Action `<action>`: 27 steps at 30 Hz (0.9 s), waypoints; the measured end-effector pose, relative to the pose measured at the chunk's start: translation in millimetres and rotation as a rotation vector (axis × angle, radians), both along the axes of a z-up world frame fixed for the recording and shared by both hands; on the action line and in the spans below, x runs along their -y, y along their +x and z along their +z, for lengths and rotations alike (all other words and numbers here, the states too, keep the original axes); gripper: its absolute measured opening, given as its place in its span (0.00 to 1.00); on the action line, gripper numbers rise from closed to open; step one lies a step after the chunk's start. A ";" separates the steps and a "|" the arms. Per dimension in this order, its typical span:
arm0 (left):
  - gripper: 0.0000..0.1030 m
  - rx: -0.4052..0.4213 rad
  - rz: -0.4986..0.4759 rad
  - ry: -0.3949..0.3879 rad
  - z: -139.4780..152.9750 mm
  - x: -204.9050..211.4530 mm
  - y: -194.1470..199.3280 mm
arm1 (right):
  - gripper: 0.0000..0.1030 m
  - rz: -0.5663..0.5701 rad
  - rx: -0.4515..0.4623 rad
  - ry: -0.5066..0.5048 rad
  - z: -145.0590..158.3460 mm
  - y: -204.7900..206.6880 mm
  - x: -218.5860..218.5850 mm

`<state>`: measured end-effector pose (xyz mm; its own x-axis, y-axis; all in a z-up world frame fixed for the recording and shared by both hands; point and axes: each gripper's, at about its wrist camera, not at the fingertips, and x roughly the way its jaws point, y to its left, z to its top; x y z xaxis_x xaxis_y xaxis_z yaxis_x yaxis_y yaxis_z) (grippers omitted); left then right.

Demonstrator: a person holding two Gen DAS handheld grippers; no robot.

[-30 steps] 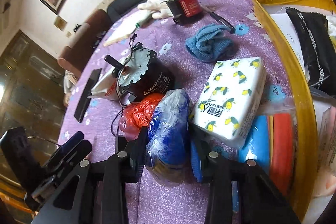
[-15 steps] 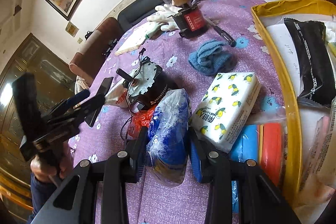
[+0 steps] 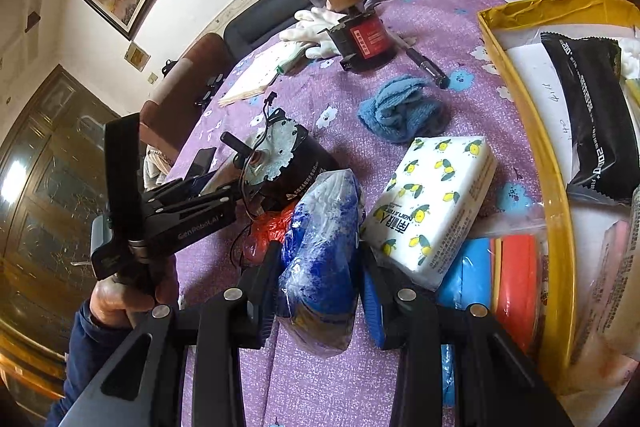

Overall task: Organize soft objects
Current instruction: 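Grasp the blue plastic bag with the right tool while the left tool returns to the table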

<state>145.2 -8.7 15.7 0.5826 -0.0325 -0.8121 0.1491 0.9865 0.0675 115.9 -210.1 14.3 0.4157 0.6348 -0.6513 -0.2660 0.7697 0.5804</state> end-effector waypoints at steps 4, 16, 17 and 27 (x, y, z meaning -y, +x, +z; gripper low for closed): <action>0.46 0.000 0.063 -0.035 5.5 -7.7 -22.8 | 0.38 0.005 0.001 0.000 0.2 -0.1 -1.3; 0.47 -0.012 0.163 -0.065 -4.5 3.2 -96.7 | 0.39 0.082 0.054 -0.213 -5.7 -9.9 -34.0; 0.47 -0.026 0.164 -0.081 -6.3 1.6 -94.9 | 0.39 0.087 0.072 -0.242 -5.0 -11.5 -36.8; 0.46 0.030 0.157 -0.177 -5.8 -7.4 -96.1 | 0.44 0.074 0.076 -0.292 -3.6 -11.2 -36.5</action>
